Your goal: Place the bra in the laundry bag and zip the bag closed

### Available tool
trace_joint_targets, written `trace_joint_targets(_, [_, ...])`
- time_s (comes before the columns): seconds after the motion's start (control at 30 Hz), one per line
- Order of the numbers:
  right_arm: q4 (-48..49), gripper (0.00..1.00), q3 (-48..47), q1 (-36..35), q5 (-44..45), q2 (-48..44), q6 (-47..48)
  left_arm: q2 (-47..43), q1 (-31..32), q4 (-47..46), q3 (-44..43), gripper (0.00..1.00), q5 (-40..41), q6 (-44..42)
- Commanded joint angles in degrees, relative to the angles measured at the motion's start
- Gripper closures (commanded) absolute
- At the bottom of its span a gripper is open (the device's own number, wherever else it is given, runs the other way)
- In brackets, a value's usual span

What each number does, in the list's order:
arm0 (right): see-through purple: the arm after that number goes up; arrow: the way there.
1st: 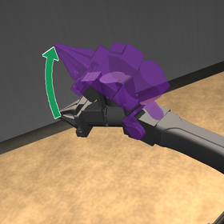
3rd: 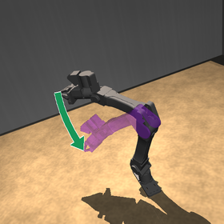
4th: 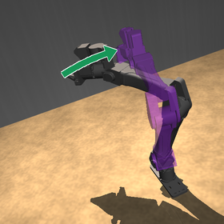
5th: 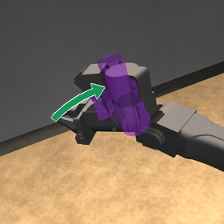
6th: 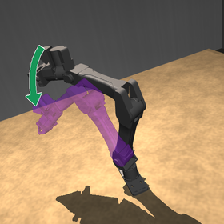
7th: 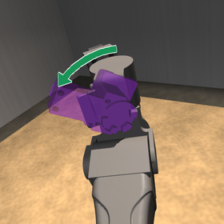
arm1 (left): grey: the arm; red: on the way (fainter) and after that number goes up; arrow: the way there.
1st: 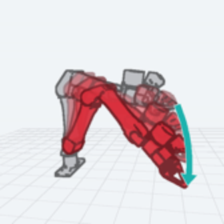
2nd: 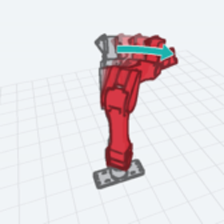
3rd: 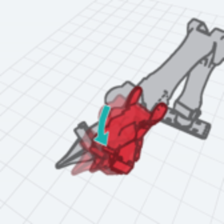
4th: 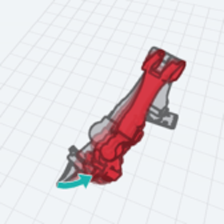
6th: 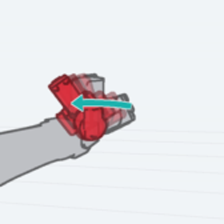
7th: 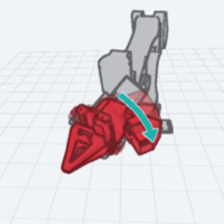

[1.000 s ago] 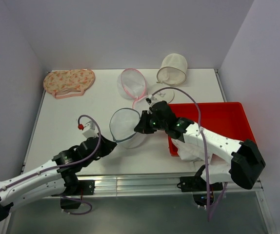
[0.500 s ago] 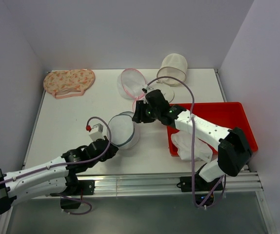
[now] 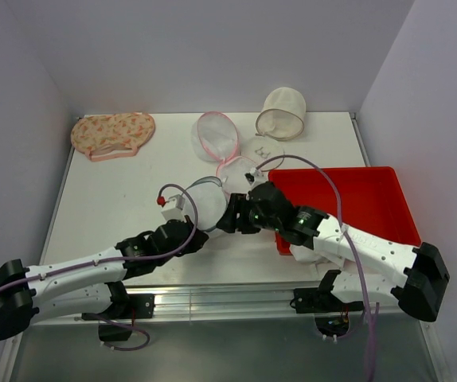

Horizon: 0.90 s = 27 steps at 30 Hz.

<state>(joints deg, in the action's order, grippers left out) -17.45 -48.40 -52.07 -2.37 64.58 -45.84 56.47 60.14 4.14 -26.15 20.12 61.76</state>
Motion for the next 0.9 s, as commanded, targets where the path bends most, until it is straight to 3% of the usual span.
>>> trace_joint_targets(0.0, [6.18, 0.36, 4.36, -1.89, 2.28, 0.11, -8.45, 0.83, 0.33, -5.18, -2.94, 1.0, -2.27, -2.52])
trace_joint_targets(0.23, [15.6, 0.37, 8.76, -3.21, 4.83, 4.59, -16.37, 1.45, 0.5, -6.78, -2.94, 1.0, -4.21, -3.04])
trace_joint_targets(0.53, [19.38, 0.43, 9.38, -3.03, 8.35, 8.02, -20.25, -0.39, 0.59, -6.34, -1.97, 1.0, -5.88, -3.66])
trace_joint_targets(0.63, [19.12, 0.55, 8.33, -2.42, 8.44, 9.25, -19.55, -2.05, 0.77, -5.55, -1.36, 1.0, -5.97, -3.57])
trace_joint_targets(0.73, [18.68, 0.78, 7.62, -0.05, 6.78, 10.48, -17.71, -4.07, 0.86, -2.49, -0.83, 1.0, -5.18, -3.22])
trace_joint_targets(0.77, [18.68, 0.91, 7.62, 0.83, 6.07, 10.48, -16.66, -4.61, 0.86, -1.52, -0.74, 1.0, -4.83, -3.13])
trace_joint_targets(0.87, [17.89, 0.98, 6.48, 4.34, 3.7, 10.39, -12.71, -7.15, 0.77, 2.0, 0.48, 1.0, -3.34, -2.26])
